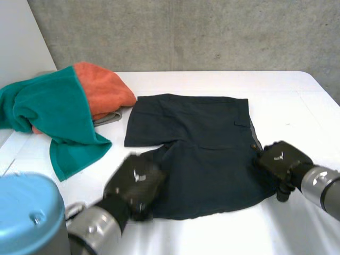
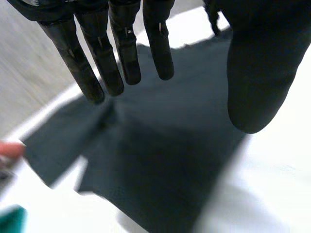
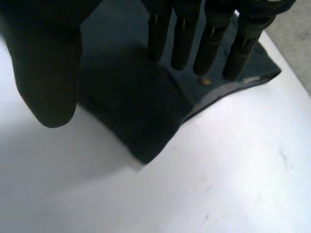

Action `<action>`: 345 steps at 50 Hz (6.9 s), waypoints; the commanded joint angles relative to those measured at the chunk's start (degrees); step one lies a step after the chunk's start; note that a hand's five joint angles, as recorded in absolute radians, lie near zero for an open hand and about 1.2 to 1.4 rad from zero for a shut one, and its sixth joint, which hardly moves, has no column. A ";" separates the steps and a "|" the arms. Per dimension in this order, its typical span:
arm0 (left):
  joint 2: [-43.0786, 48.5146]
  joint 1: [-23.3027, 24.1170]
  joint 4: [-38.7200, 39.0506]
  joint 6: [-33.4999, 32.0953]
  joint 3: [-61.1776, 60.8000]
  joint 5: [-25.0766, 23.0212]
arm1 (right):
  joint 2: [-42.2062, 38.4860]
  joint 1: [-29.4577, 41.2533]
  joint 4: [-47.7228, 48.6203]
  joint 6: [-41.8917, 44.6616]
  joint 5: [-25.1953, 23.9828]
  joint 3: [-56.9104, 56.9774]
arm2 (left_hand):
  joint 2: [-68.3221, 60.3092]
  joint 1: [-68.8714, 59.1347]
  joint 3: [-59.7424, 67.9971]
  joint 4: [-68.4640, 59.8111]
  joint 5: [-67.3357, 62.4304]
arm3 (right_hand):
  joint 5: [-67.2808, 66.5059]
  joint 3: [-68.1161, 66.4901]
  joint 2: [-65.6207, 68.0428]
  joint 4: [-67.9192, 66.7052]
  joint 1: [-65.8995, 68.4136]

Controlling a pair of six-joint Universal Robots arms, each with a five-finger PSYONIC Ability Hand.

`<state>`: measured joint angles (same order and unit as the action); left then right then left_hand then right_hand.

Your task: Fold the laundry.

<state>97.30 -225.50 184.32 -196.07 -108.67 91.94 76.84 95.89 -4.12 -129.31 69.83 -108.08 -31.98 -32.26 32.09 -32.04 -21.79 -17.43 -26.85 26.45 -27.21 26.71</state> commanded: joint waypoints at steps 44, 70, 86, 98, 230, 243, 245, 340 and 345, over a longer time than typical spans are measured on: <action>-2.12 3.66 -27.15 -5.39 5.04 -0.79 | 19.05 -6.50 -27.23 10.20 0.49 -3.10 | -48.02 -47.74 47.91 -47.96 -48.21 | -52.57 -53.15 53.55 -52.79 53.29; 39.27 -11.62 14.82 -16.45 46.00 -0.88 | -24.87 7.20 17.55 -7.19 11.29 32.82 | -39.71 -39.43 39.61 -39.66 -39.91 | -52.57 -53.15 53.55 -52.79 53.29; 30.85 -10.39 24.68 -16.45 36.00 -0.35 | -18.16 8.70 10.04 -17.37 17.12 28.92 | 21.98 22.26 -22.09 22.04 21.79 | 17.43 16.85 -16.45 17.21 -16.71; 24.25 -9.96 24.42 -14.79 24.73 -0.44 | -11.71 -2.55 3.85 -18.35 5.06 14.04 | 21.98 22.26 -22.09 22.04 21.79 | 7.94 7.36 -6.95 7.72 -7.22; 17.48 -13.12 -6.78 4.46 38.09 -34.54 | -26.12 16.87 12.91 -58.52 1.45 22.12 | 16.22 16.50 -16.32 16.27 16.02 | -2.96 -3.54 3.94 -3.17 3.68; 17.13 -13.29 -6.69 4.55 38.35 -34.37 | -26.12 16.88 19.06 -62.90 3.82 31.16 | 16.05 16.33 -16.16 16.11 15.85 | -52.57 -53.15 53.55 -52.79 53.29; 17.13 -13.12 -6.69 4.55 38.53 -34.37 | -26.91 15.39 19.42 -63.09 5.58 33.63 | 16.05 16.33 -16.16 16.11 15.85 | -52.57 -53.15 53.55 -52.79 53.29; 30.59 -37.56 14.92 -18.50 43.29 -20.22 | 4.37 -4.13 25.05 -7.27 -1.18 -1.34 | -48.02 -47.74 47.91 -47.96 -48.21 | 17.43 16.85 -16.45 17.21 -16.71; 21.80 -30.01 17.12 -5.49 35.82 -20.22 | 7.27 -4.05 22.76 -14.47 -0.39 0.06 | -48.02 -47.74 47.91 -47.96 -48.21 | 17.43 16.85 -16.45 17.21 -16.71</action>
<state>128.95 -263.15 199.11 -214.66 -65.25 71.26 81.19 91.85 20.70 -137.36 68.69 -109.30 -67.69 -62.06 67.76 -68.56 -52.24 -2.67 -12.15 12.16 -11.99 13.05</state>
